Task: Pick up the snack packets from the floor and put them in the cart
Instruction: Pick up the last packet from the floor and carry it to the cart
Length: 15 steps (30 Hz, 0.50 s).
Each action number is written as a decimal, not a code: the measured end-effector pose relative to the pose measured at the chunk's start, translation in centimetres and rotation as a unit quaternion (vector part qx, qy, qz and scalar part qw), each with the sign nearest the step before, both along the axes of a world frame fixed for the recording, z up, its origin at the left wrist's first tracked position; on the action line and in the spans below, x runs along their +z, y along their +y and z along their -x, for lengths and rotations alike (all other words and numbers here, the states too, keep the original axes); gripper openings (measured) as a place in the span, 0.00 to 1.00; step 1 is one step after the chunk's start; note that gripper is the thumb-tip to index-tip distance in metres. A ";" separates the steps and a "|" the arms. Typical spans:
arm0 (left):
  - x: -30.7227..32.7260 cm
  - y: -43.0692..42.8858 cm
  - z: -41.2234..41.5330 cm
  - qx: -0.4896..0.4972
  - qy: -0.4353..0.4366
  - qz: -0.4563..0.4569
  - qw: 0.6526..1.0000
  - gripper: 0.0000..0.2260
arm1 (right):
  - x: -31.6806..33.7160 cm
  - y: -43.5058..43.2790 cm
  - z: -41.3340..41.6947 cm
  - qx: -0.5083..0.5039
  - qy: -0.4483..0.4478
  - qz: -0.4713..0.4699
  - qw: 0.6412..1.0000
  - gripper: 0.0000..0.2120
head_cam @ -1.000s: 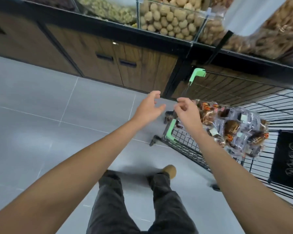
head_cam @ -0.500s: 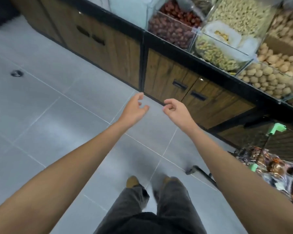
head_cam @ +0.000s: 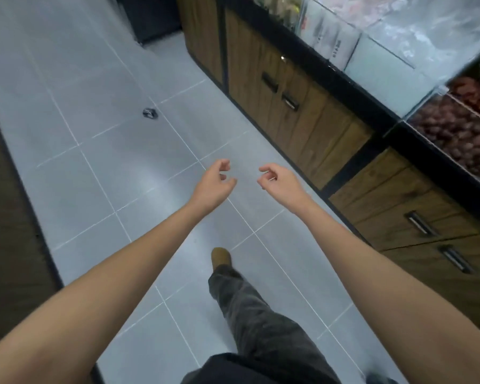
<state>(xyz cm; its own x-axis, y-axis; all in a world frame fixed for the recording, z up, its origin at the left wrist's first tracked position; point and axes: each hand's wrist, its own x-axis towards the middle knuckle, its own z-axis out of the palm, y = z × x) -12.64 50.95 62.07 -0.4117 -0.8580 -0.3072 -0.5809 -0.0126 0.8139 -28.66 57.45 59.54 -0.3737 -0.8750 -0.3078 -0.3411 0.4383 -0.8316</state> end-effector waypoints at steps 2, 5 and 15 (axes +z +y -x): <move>-0.2 -4.9 -1.7 0.025 -0.016 -0.008 1.000 0.20 | -0.6 -5.7 -1.4 0.016 -0.014 -0.008 1.000 0.13; 0.5 -11.8 -4.3 0.051 -0.027 -0.013 0.998 0.20 | -0.8 -14.0 -3.7 0.045 -0.022 -0.019 0.999 0.13; 1.8 -28.5 -14.9 0.206 -0.014 -0.023 0.978 0.22 | 0.5 -35.7 -14.5 0.195 -0.003 -0.038 0.980 0.14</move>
<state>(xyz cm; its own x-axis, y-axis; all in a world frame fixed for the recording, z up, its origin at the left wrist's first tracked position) 2.27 22.42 63.82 -0.0256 -0.9339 -0.3566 -0.5414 -0.2869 0.7903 -14.13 21.75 60.03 -0.0132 -0.9250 -0.3796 -0.4903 0.3369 -0.8038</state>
